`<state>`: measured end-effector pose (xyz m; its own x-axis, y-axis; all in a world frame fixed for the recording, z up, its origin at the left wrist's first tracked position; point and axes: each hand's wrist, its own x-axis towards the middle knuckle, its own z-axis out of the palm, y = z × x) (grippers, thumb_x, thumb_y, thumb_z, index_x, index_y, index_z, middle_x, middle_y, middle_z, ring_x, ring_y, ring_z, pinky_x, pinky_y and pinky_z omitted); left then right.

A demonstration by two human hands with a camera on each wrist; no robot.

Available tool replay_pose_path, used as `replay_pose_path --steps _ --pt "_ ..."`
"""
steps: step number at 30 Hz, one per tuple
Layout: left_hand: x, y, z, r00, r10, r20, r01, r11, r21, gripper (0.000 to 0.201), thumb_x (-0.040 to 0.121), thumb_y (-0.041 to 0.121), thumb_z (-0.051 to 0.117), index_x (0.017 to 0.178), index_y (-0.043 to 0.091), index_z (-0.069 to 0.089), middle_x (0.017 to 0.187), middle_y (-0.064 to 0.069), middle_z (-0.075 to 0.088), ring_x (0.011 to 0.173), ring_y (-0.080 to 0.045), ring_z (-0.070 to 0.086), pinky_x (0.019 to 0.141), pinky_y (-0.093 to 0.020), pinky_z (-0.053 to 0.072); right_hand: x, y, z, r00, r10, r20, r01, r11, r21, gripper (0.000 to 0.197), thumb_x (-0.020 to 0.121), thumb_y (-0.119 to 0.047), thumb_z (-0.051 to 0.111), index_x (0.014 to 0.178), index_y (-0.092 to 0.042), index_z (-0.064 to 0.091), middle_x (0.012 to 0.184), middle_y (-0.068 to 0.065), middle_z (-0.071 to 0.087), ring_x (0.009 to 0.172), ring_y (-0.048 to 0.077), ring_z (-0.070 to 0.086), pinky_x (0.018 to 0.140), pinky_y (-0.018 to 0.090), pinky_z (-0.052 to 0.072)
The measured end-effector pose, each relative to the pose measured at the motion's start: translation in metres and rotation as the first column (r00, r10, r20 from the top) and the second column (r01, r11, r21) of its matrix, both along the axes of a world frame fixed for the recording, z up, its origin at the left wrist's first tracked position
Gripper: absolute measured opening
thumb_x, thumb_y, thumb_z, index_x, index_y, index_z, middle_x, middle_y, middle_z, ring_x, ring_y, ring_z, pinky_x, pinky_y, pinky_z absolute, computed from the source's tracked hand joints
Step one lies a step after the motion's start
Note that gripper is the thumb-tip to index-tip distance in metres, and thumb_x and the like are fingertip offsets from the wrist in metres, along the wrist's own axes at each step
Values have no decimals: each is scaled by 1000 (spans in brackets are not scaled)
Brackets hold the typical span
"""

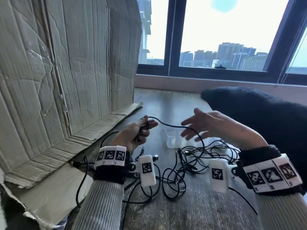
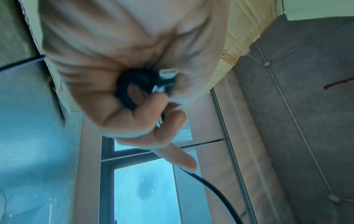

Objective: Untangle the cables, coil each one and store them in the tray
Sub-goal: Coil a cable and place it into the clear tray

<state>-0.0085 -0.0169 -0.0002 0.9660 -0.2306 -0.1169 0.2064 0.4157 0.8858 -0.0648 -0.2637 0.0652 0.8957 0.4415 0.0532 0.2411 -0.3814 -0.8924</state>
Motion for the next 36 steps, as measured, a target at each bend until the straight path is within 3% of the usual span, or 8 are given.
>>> replay_pose_path --steps 7,14,17,19,25,28,32,36 --pt "4 5 1 986 153 -65 -164 964 -211 25 99 31 44 88 12 56 81 -2 69 45 -2 56 35 -12 41 0 8 -9 992 28 124 -2 979 -203 25 101 -18 44 100 -18 69 62 -5 37 60 17 37 63 35 40" --pt "2 -5 5 968 246 52 -217 922 -322 40 104 34 19 103 8 50 101 -6 67 88 -23 68 76 -44 57 11 14 -22 985 -25 173 84 935 -345 25 99 -19 49 102 -24 73 63 -4 41 55 13 32 51 26 29" --pt "-1 -6 7 959 283 -19 -258 841 -475 32 105 30 24 94 10 47 80 -5 61 67 -16 70 70 -53 57 11 22 -28 994 46 98 -5 927 -376 25 98 -16 50 112 -21 70 55 -9 43 51 10 34 50 25 30" --pt "0 -6 7 946 315 -74 -302 780 -548 27 105 27 30 87 15 47 61 -1 52 45 -8 57 51 -36 59 9 28 -31 992 100 73 -57 891 -450 25 98 -18 50 116 -19 68 54 -9 48 50 10 39 54 26 37" --pt "9 -10 -2 765 522 377 -550 834 -41 44 100 48 26 82 16 50 65 1 48 35 0 35 31 -15 27 0 25 -18 979 169 117 -95 877 -472 22 98 -22 50 101 -18 71 49 -16 48 55 11 42 61 40 44" --pt "8 -16 -9 740 292 607 -513 828 227 53 100 45 22 111 7 56 72 5 58 38 0 41 37 -15 34 -4 21 -11 952 219 215 -99 881 -462 21 96 -22 54 102 -22 74 55 -10 52 50 11 35 50 23 32" --pt "0 -27 -11 713 -86 696 -412 751 516 35 101 41 30 106 27 62 69 12 68 44 -6 42 48 -24 32 1 27 -13 887 166 432 -15 943 -332 17 91 -28 61 97 -26 76 68 -3 67 55 34 48 53 36 41" --pt "-13 -37 -5 748 -247 616 -111 868 483 36 99 29 35 82 18 65 78 -4 69 60 -22 37 47 -20 29 14 21 -14 768 -75 636 188 976 -112 12 88 -21 66 91 -23 78 63 -18 60 57 4 52 59 22 41"
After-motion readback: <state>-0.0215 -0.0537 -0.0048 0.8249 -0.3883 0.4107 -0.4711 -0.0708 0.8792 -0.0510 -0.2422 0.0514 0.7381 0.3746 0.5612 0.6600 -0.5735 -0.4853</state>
